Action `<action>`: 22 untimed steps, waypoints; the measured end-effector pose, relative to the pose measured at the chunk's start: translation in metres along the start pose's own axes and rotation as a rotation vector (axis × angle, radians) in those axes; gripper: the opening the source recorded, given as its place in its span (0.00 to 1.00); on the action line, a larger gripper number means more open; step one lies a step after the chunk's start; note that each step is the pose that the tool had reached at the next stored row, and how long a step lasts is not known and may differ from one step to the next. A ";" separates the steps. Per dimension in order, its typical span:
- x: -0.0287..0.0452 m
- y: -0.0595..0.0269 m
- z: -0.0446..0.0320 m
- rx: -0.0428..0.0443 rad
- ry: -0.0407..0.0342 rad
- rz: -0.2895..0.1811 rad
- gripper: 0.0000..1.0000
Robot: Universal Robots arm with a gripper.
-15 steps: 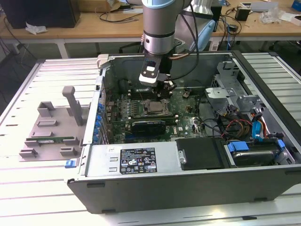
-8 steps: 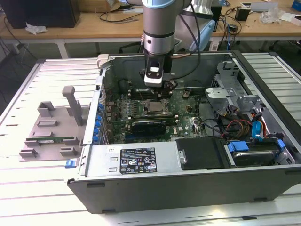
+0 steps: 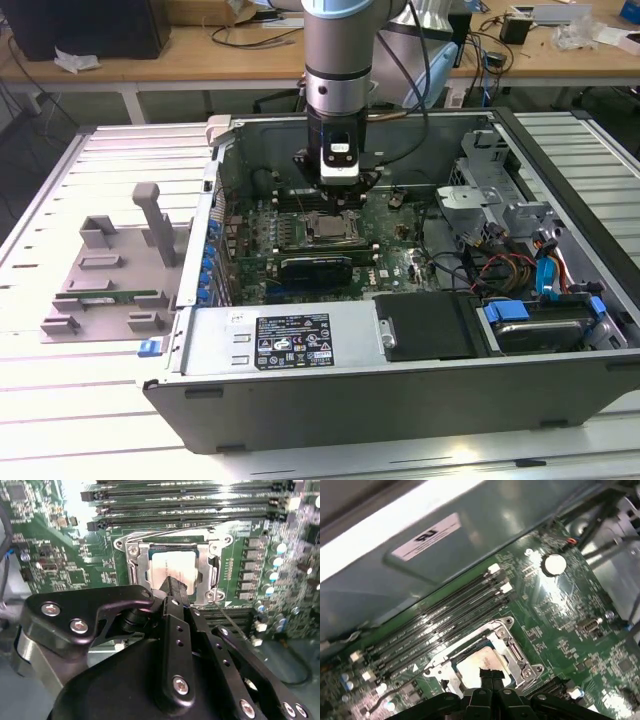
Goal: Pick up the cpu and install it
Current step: 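Close the cpu cover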
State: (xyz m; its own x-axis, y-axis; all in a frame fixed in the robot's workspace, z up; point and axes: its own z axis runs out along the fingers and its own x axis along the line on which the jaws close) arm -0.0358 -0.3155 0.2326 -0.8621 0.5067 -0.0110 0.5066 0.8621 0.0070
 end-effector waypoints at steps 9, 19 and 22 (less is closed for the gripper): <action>0.0000 0.0000 0.0006 0.0018 -0.0007 -0.240 0.11; 0.0000 0.0000 0.0013 0.0032 -0.0010 -0.498 0.11; 0.0000 0.0000 0.0016 0.0038 -0.0011 -0.579 0.11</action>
State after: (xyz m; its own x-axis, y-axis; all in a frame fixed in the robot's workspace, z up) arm -0.0358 -0.3154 0.2311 -0.9988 -0.0479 -0.0131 -0.0478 0.9988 -0.0041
